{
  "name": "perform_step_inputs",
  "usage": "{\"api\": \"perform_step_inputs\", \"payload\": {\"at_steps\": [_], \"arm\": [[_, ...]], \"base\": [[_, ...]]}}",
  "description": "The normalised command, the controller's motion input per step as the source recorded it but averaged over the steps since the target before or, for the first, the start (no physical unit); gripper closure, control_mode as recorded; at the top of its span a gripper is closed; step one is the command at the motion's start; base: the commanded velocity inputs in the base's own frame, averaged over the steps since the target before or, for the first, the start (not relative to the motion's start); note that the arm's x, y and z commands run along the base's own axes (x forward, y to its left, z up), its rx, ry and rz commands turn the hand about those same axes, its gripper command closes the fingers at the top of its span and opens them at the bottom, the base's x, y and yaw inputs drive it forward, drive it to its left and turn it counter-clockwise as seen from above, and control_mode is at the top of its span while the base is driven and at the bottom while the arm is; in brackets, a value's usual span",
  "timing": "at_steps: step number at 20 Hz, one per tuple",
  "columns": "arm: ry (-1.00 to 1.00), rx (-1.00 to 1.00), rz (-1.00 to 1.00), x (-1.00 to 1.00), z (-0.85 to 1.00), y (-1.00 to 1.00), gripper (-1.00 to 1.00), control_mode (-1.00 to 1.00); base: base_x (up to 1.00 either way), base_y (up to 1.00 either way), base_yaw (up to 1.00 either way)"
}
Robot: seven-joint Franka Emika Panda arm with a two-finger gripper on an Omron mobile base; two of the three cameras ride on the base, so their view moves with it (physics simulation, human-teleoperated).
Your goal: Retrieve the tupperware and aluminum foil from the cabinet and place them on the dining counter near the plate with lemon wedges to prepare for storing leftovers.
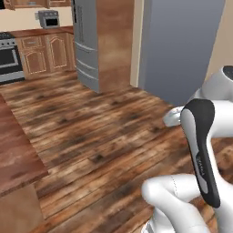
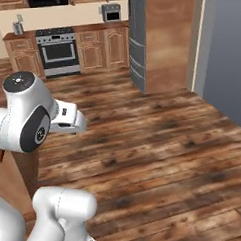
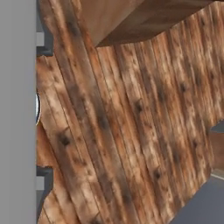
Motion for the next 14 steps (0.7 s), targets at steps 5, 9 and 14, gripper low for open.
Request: {"api": "perform_step_inputs", "payload": {"at_steps": [5, 9, 14], "arm": [[0.00, 0.00, 0.00, 0.00, 0.00, 0.00, -1.00, 1.00], [0.00, 0.00, 0.00, 0.00, 0.00, 0.00, -1.00, 1.00], [0.00, 0.00, 0.00, 0.00, 0.00, 0.00, -1.00, 1.00]], "base": [[1.00, -0.40, 0.31], [1.00, -0.31, 0.17], [1.00, -0.07, 0.12]]}}
